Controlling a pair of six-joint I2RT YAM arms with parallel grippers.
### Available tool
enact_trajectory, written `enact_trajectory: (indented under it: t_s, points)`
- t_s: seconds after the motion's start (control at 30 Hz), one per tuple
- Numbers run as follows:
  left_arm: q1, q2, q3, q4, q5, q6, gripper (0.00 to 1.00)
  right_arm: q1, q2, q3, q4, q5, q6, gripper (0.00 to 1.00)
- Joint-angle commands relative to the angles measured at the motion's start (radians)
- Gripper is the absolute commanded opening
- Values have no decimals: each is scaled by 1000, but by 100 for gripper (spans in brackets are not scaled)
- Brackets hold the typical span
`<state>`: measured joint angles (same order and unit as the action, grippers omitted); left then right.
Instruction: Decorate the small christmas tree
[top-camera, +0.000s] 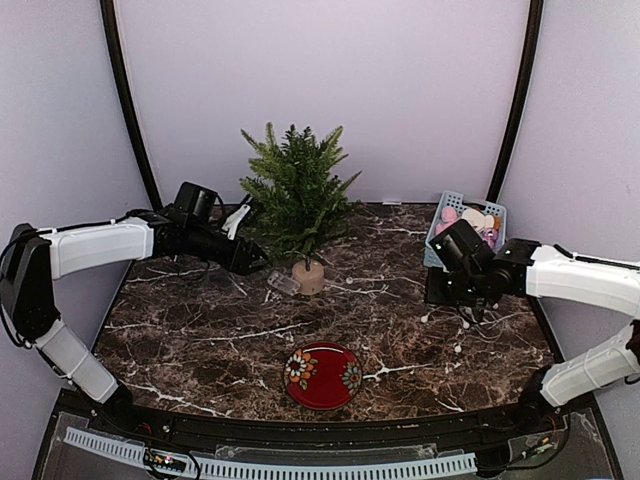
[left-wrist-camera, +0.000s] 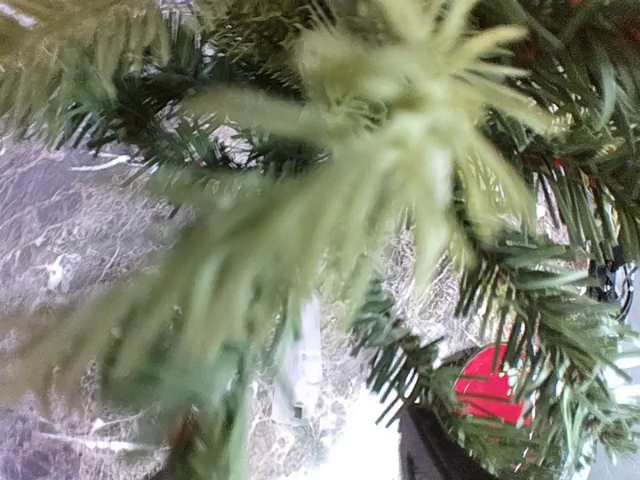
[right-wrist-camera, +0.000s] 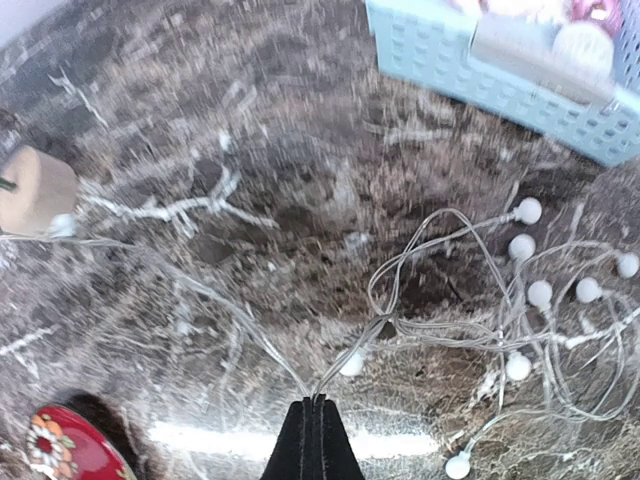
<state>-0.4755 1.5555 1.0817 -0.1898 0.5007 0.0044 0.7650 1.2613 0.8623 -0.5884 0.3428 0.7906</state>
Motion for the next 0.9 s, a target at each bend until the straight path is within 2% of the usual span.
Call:
enact_trajectory:
  t_s: [0.0,0.2,0.43,0.6,0.77,0.87]
  points:
    - [-4,-85,-37,-25,-40,0,62,5,-50,64,-46,85,-21,0]
    - [-5,-179,-90,-28,-97,-50,67,5,-127,173,-29,152,-84,0]
    - [-5,-278,-153,7,10,-136,69,5,-177,286,-49,219,-153,0]
    - [-37,-267,-164,75,93,-214,72,5,-189,312,-40,222,-172,0]
    - [-53,-210,-148,79,102,-227,75,7,-240,286,26,193,-211,0]
    - [-53,-176,-136,72,92,-234,68,5,-274,284,40,188,-219,0]
